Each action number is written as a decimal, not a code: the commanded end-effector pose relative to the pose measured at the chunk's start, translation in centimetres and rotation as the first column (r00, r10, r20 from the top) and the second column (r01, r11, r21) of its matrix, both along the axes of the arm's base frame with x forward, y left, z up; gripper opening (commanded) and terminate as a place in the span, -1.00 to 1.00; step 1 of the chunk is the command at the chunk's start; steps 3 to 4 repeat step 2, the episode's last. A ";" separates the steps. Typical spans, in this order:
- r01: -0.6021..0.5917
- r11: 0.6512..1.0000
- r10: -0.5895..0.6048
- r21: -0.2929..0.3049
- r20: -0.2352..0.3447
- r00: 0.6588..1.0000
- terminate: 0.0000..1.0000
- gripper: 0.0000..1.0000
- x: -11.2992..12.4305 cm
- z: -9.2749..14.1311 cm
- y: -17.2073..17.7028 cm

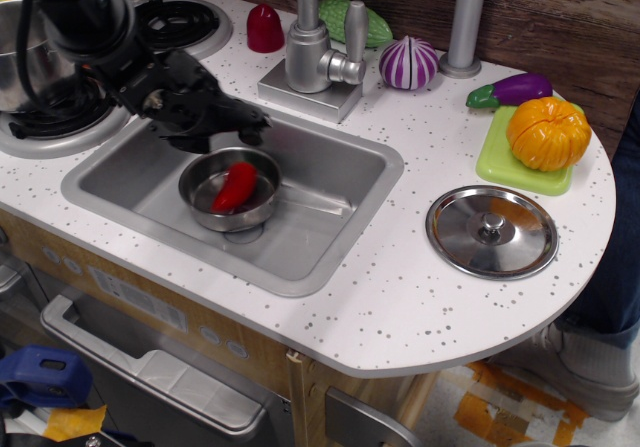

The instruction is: Put pepper in pot or pan

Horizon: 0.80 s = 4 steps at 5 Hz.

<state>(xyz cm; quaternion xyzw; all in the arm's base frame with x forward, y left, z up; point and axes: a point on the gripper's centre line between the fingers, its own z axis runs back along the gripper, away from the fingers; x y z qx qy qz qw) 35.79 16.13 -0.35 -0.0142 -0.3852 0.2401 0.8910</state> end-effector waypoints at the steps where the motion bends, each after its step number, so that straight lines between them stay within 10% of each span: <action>1: 0.058 0.997 -0.060 0.057 0.032 0.998 -1.00 1.00 0.7 1.4 0.5; 2: 0.058 0.997 -0.060 0.057 0.032 0.998 1.00 1.00 0.7 1.4 0.5; 4: 0.058 0.997 -0.060 0.057 0.032 0.998 1.00 1.00 0.7 1.4 0.5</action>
